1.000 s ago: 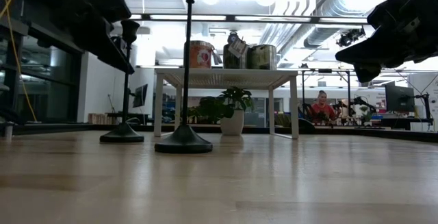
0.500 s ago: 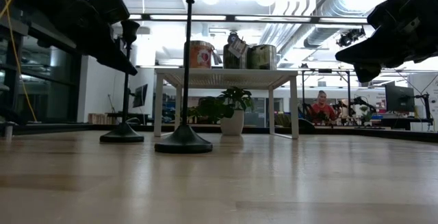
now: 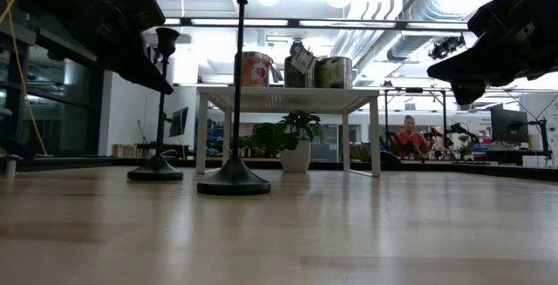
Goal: Pick & Place candle stick holders
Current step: Put the left black candle holder on the shelf
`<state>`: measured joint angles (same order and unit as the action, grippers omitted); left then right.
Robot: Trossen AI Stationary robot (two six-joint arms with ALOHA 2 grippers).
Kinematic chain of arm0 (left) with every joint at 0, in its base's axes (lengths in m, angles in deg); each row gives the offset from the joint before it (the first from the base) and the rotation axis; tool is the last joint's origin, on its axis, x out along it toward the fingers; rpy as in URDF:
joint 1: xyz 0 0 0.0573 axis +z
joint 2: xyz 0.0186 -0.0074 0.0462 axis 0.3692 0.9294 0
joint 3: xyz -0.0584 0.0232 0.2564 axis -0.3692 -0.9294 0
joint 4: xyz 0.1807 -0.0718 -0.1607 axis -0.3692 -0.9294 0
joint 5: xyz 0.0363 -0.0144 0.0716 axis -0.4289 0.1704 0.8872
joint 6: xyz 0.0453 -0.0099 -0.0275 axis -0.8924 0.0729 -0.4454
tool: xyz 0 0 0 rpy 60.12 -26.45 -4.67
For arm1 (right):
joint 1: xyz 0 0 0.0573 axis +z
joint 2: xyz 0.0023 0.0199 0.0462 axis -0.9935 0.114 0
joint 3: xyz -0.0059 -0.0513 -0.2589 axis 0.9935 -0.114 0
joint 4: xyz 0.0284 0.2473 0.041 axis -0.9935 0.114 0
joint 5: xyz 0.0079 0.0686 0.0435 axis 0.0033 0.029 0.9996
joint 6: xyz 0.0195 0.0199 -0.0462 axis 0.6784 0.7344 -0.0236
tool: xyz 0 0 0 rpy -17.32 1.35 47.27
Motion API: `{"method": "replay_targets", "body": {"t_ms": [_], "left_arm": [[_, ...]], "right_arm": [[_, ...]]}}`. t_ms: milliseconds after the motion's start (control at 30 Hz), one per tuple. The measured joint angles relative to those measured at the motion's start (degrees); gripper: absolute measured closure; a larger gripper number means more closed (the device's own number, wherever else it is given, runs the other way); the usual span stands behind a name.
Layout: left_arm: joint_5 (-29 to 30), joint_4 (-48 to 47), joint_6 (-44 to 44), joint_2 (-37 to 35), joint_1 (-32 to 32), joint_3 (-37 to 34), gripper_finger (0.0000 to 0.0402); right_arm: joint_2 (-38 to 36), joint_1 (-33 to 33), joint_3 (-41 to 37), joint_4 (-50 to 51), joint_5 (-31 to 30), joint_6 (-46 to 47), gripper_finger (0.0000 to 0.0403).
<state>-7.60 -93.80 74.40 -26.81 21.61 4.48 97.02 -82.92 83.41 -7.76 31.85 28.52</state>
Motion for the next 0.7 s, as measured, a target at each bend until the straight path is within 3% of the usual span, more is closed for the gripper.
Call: {"method": "replay_targets", "body": {"t_ms": [700], "left_arm": [[3.60, 2.61, 1.29, -0.02, 0.02, 0.00, 0.0394]], "right_arm": [[0.02, 0.00, 0.01, 0.00, -0.02, 0.00, 0.0398]]}}
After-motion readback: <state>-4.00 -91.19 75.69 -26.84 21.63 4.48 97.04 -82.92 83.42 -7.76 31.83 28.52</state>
